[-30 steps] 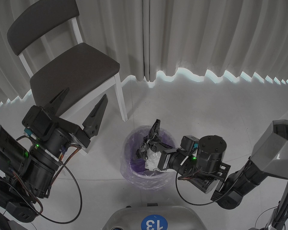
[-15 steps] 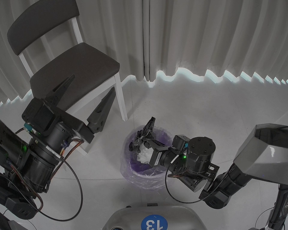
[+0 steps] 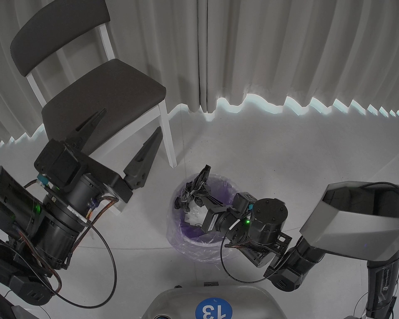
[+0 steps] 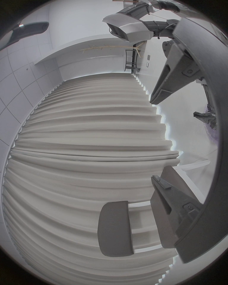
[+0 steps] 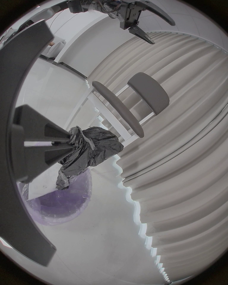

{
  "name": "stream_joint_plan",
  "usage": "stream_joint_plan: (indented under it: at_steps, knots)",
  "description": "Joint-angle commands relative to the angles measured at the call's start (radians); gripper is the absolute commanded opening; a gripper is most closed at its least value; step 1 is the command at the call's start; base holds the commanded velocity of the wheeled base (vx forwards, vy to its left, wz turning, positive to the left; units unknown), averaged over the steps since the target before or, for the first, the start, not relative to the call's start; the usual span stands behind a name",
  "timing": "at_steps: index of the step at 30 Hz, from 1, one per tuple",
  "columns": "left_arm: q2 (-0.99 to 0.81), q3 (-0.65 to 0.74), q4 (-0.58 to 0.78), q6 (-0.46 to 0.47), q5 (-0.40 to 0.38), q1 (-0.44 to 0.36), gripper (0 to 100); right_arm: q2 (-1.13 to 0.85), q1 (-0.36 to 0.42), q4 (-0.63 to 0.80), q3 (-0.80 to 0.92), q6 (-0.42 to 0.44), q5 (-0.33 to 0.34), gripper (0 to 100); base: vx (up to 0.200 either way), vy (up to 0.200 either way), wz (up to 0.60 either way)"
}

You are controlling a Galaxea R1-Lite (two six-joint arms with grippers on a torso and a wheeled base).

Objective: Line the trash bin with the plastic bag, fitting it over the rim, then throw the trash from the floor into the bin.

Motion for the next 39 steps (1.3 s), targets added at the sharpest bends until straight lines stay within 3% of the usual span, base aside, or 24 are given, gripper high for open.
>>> stream_joint_plan:
  at_steps: [1, 39]
  knots:
    - [0.003, 0.001, -0.015, 0.001, -0.001, -0.001, 100, 0.062, -0.006, -0.004, -0.020, 0.001, 0.002, 0, 0.000, 0.000, 0.00]
    - [0.032, 0.022, -0.016, -0.004, 0.001, -0.001, 100, 0.338, -0.068, 0.025, -0.178, 0.001, 0.013, 0, 0.000, 0.000, 0.00]
